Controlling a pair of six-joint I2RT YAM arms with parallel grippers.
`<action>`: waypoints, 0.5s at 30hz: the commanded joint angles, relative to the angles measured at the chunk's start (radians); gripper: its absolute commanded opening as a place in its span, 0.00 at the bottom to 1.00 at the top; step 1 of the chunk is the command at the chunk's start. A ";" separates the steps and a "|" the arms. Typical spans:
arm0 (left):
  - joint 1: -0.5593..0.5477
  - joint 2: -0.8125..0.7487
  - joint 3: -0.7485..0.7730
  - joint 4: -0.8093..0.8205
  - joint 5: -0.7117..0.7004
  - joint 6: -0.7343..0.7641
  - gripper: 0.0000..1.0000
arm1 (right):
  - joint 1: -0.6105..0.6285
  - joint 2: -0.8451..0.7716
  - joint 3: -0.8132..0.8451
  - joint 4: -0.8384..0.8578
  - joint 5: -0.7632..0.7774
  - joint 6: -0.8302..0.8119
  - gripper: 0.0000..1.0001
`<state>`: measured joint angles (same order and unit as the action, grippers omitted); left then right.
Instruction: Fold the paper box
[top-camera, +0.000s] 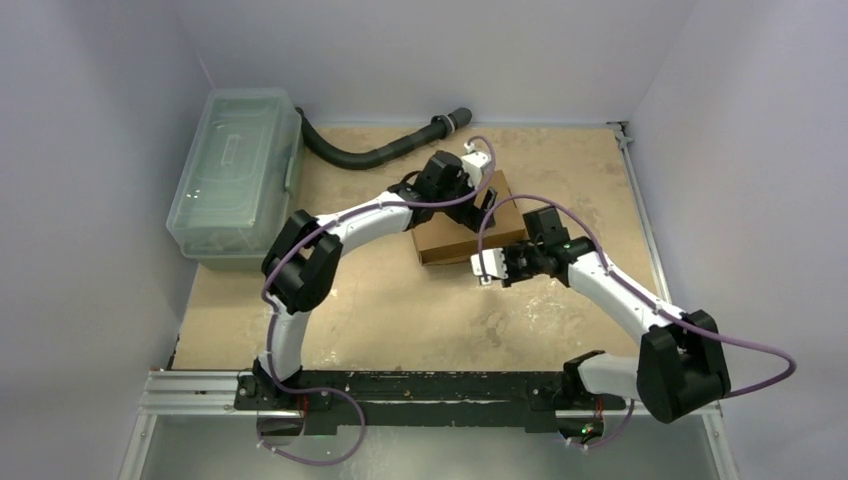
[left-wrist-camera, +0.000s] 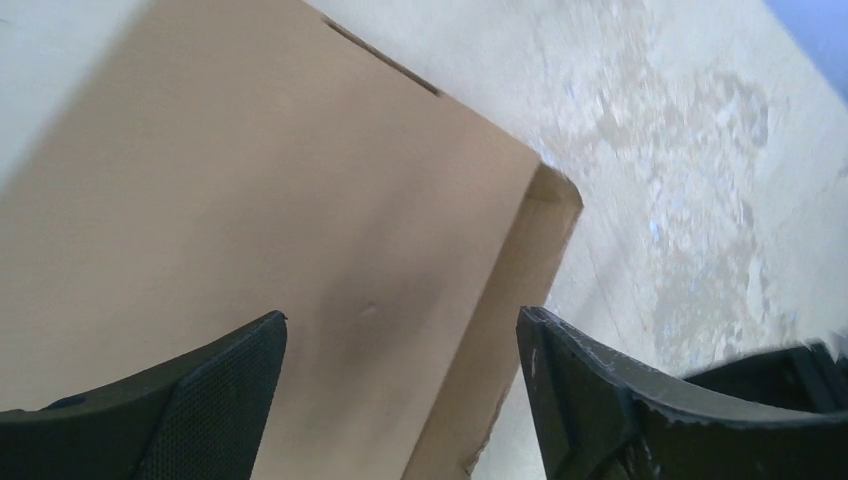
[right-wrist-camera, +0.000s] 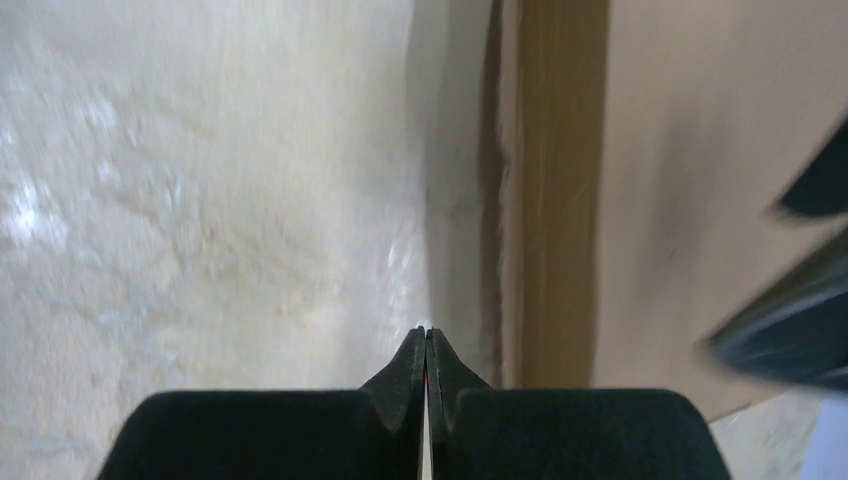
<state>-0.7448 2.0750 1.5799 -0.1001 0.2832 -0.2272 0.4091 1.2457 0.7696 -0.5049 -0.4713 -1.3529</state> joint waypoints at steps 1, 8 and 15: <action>0.050 -0.131 0.035 0.003 -0.097 0.039 0.90 | -0.140 0.020 -0.049 -0.064 -0.009 -0.137 0.00; 0.151 0.120 0.343 -0.183 0.020 0.216 0.93 | -0.227 0.038 -0.107 0.056 -0.076 -0.174 0.00; 0.181 0.327 0.560 -0.269 0.136 0.325 0.93 | -0.227 0.123 -0.072 0.073 -0.094 -0.168 0.00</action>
<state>-0.5694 2.3074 2.0480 -0.2710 0.3164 0.0124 0.1829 1.3495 0.6682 -0.4717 -0.5255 -1.5047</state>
